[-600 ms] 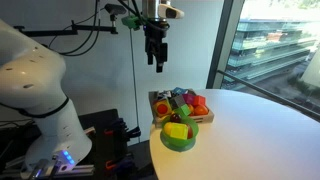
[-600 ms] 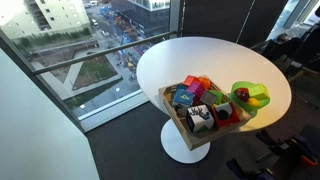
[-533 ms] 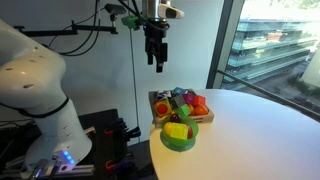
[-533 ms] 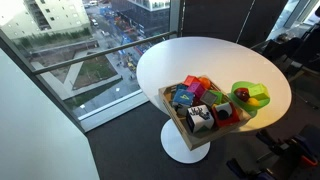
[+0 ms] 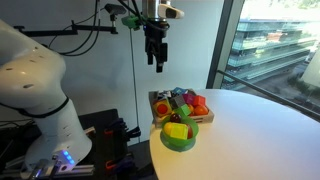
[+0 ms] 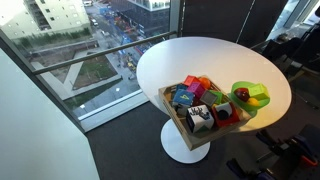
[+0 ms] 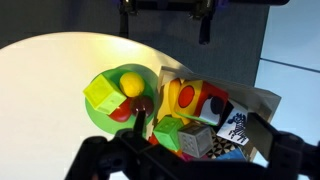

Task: Put the yellow block on the table

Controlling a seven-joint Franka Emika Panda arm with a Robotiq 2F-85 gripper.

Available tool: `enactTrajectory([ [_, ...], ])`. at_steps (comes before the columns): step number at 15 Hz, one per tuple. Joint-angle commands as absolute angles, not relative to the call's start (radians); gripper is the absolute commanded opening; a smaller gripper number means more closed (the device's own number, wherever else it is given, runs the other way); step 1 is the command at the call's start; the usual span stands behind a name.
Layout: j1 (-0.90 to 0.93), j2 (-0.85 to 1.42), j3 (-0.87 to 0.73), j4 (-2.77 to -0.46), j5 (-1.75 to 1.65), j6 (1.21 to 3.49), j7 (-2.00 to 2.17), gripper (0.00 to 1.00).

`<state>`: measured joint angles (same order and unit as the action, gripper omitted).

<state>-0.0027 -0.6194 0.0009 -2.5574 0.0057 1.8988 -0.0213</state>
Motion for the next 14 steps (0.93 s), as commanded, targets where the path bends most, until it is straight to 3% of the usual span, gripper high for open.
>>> enactTrajectory([
  [1, 0.000, -0.619, -0.001, -2.556, 0.004, 1.897, -0.020, 1.00],
  [14, -0.025, -0.582, -0.013, -2.555, -0.024, 1.908, -0.016, 1.00],
])
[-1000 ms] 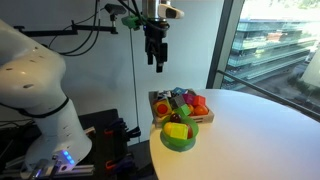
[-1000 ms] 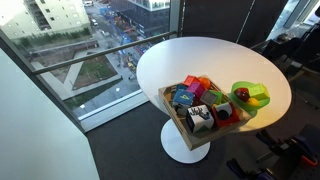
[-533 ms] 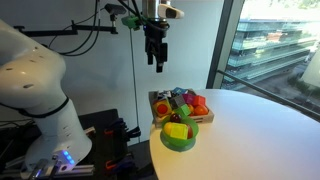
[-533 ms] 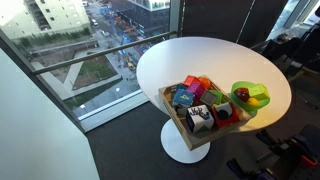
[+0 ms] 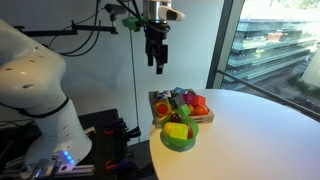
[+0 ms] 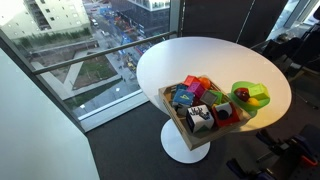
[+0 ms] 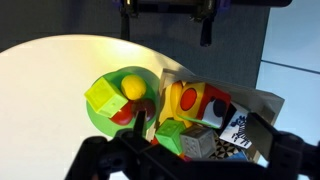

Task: Put the yellow block on the table

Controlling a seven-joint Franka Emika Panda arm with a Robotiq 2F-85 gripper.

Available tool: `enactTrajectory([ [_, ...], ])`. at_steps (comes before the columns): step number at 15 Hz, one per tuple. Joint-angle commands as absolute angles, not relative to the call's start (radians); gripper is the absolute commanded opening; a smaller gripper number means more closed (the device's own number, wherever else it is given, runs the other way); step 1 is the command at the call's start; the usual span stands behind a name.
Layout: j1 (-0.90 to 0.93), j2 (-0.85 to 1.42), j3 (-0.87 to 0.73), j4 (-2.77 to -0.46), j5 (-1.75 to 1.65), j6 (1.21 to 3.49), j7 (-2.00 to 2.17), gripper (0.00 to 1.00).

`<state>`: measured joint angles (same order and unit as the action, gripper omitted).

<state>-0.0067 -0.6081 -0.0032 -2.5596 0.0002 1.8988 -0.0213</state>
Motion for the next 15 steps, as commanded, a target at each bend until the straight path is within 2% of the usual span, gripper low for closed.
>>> enactTrajectory([
  [1, -0.034, -0.570, -0.017, -2.556, -0.033, 1.914, -0.015, 1.00],
  [15, -0.092, -0.297, -0.102, -2.565, -0.103, 2.190, -0.099, 1.00],
])
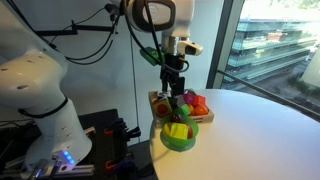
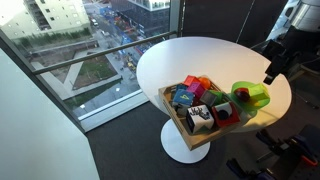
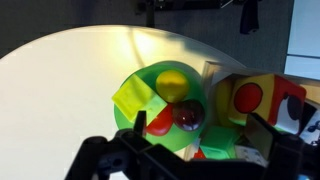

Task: Put the yellow block on the table

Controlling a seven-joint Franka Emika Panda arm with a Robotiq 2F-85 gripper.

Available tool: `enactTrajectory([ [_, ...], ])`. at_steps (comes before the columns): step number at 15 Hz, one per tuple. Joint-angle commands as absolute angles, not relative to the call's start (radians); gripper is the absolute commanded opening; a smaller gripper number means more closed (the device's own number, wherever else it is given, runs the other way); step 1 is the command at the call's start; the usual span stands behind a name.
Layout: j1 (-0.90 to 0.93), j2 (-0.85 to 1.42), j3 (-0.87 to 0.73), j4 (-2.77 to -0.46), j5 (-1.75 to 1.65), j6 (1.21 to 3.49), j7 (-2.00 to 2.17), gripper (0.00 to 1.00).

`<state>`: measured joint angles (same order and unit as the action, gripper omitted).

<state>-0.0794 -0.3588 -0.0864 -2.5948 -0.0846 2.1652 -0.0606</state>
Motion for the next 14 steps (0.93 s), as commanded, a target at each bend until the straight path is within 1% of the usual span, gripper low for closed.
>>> enactTrajectory([
  [1, -0.095, -0.281, -0.104, -2.560, -0.107, 2.196, -0.099, 1.00],
  [10, -0.088, -0.288, -0.097, -2.584, -0.090, 2.191, -0.078, 1.00],
  [14, -0.096, -0.277, -0.110, -2.589, -0.107, 2.231, -0.115, 1.00],
])
